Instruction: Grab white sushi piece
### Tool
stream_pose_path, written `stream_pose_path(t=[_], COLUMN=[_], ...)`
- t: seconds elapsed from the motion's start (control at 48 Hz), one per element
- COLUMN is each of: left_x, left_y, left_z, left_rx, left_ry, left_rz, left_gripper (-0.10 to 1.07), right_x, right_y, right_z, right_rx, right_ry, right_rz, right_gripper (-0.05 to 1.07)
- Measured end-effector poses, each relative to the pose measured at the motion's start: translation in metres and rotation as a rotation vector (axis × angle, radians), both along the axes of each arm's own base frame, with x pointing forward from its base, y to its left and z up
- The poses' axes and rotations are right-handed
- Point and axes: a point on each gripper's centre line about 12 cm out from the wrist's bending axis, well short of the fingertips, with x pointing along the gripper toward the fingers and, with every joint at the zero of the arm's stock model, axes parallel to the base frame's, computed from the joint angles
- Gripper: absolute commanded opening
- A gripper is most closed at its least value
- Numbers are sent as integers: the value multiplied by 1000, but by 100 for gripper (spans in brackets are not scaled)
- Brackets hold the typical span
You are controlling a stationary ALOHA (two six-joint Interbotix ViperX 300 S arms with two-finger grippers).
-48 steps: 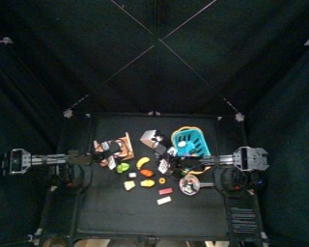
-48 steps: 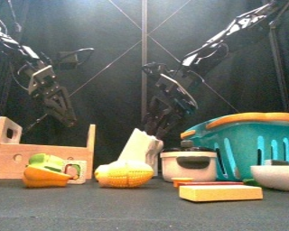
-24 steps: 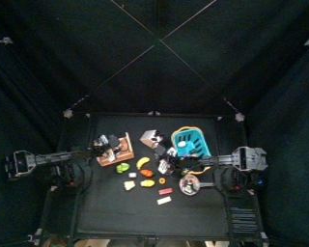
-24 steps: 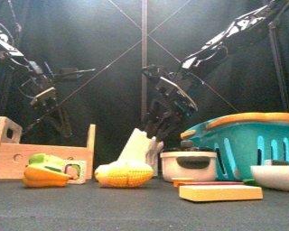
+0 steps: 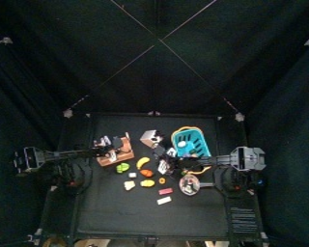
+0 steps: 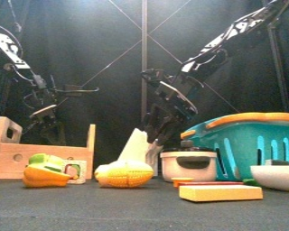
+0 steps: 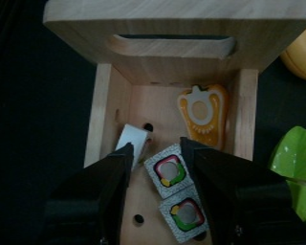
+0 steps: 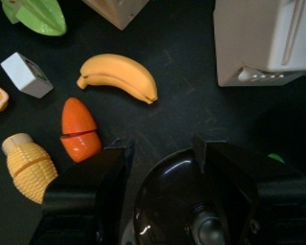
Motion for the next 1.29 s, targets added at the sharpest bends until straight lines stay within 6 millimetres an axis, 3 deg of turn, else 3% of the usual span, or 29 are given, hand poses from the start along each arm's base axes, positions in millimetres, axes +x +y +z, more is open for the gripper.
stream_pose_path(t=[0.542, 0.979, 1.292], left_x=[7, 18, 18], left_y=[9, 24, 24], left_z=[-14, -28, -30], left_rx=[116, 106, 19], left_ry=[136, 233, 192], left_rz=[-147, -106, -12], left_gripper=[84, 83, 81], right_x=[-1, -1, -1], right_y=[1, 1, 1], right_z=[-2, -7, -7], right_rx=[-5, -5, -6], right_ry=[8, 18, 19], right_rz=[6, 9, 9], right_gripper=[87, 87, 87])
